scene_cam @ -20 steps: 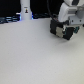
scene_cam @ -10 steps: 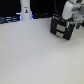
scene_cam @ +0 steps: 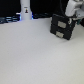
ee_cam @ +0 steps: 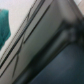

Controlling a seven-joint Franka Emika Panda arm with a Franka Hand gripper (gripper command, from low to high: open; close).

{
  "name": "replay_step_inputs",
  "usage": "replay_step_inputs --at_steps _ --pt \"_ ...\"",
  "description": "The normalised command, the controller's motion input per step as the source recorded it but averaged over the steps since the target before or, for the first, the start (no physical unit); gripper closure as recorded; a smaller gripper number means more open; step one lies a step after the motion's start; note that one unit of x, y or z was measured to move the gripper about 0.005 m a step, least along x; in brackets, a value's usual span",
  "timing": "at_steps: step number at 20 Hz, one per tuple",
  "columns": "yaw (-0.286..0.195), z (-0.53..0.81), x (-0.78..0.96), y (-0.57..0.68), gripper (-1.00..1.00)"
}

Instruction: Open the kcup holder, insert the kcup into the holder, and close the kcup holder

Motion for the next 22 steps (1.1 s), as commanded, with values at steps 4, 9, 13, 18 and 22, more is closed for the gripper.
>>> replay_step_inputs --at_steps 4,9,13,18,22 --pt "0.044 0.30 -0.33 0.42 -1.00" --pt "0.013 0.45 -0.01 0.18 -1.00" --pt "0.000 0.62 0.10 0.10 -1.00" --pt "0.002 0.13 0.07 0.01 -1.00" --pt "-0.001 0.00 0.03 0.00 -1.00"
